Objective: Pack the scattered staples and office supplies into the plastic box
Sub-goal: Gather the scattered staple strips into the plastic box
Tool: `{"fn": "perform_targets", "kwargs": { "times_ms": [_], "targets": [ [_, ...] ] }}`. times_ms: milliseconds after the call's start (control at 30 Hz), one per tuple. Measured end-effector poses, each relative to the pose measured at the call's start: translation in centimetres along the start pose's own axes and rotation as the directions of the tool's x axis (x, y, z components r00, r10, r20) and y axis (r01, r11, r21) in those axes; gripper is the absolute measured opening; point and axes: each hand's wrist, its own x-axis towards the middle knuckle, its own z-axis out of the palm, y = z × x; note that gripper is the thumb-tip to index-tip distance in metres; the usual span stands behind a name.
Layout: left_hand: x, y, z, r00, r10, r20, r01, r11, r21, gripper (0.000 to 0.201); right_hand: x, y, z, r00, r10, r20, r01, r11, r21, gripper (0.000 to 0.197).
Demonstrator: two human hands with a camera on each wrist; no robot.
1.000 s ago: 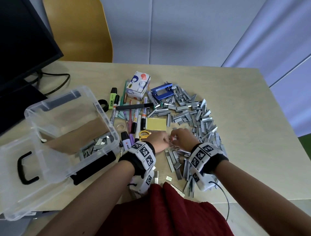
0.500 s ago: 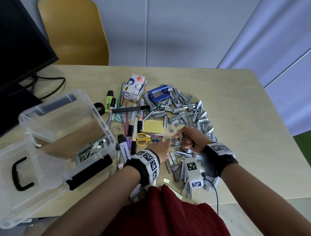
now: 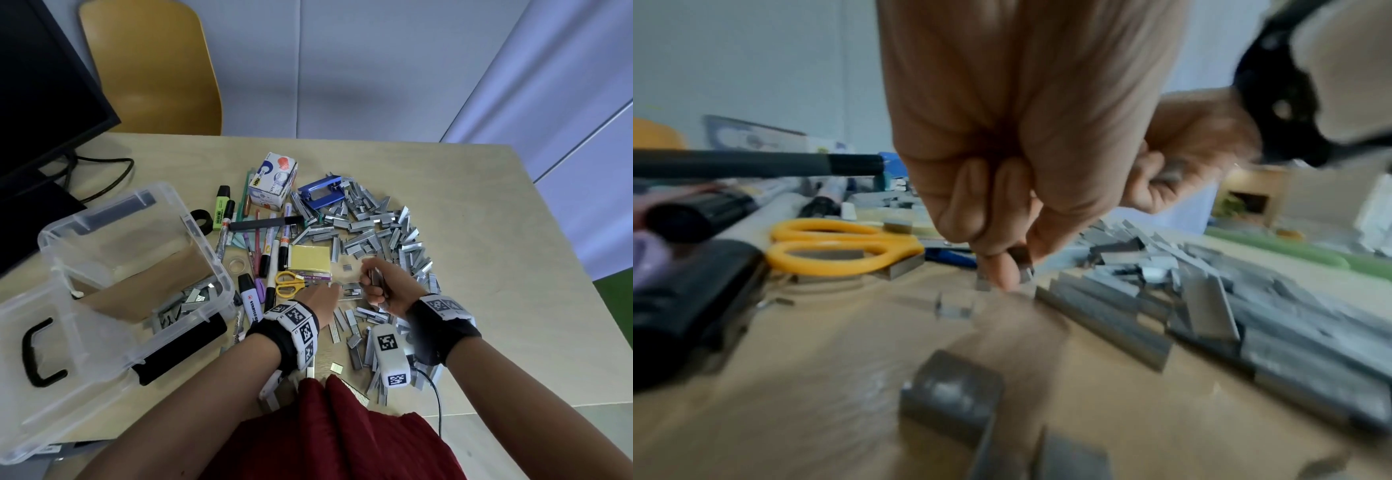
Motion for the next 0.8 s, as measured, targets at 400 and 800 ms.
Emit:
{"fn": "perform_targets", "kwargs": {
  "times_ms": [400, 800],
  "targets": [
    [0.0, -2.3, -2.2, 0.983, -0.156, 0.099, 0.135, 0.241, -0.961, 0.038, -0.1, 2.2, 1.6, 0.958, -0.25, 0.138, 0.13, -0.051, -0.99, 0.024],
    [0.6, -2.8, -1.5, 0.932, -0.186, 0.31, 0.223, -0.381, -0.897, 0.055, -1.7, -0.5, 3.5, 0.914, -0.393, 0.096, 0.223, 0.293, -0.93, 0.017]
  ]
}}
